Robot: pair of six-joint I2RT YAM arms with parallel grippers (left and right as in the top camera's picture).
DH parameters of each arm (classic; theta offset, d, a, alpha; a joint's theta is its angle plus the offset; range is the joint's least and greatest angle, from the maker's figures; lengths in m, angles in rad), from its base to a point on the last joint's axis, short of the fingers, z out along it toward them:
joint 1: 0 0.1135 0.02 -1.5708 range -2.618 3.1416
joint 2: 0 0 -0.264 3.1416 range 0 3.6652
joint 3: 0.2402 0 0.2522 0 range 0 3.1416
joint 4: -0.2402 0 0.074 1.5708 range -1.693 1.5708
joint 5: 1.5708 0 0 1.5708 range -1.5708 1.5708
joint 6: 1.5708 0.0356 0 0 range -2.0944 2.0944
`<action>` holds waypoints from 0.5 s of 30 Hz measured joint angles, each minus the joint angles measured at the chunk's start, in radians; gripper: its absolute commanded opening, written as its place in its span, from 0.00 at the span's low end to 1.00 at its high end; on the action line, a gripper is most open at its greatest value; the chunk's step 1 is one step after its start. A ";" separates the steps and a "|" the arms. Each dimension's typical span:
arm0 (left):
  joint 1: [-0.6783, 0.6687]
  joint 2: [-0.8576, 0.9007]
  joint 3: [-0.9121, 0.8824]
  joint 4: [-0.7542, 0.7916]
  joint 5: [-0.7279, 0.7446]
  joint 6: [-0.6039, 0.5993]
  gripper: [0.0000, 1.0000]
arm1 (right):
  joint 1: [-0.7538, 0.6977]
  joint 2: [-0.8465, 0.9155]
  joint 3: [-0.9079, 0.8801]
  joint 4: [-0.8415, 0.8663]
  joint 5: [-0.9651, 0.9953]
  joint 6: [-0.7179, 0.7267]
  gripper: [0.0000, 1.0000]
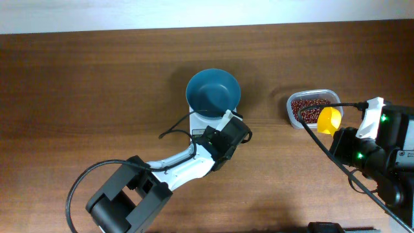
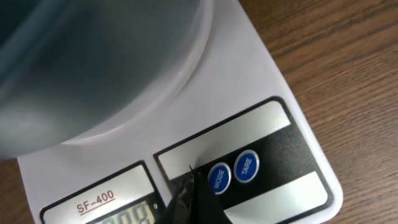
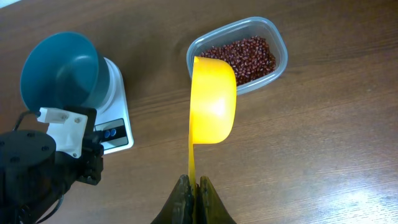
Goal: Scoop item into bowl and weigh 50g on scale
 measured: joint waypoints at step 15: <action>-0.008 -0.373 -0.006 -0.260 0.000 0.003 0.00 | 0.000 0.000 0.000 0.003 0.000 0.000 0.04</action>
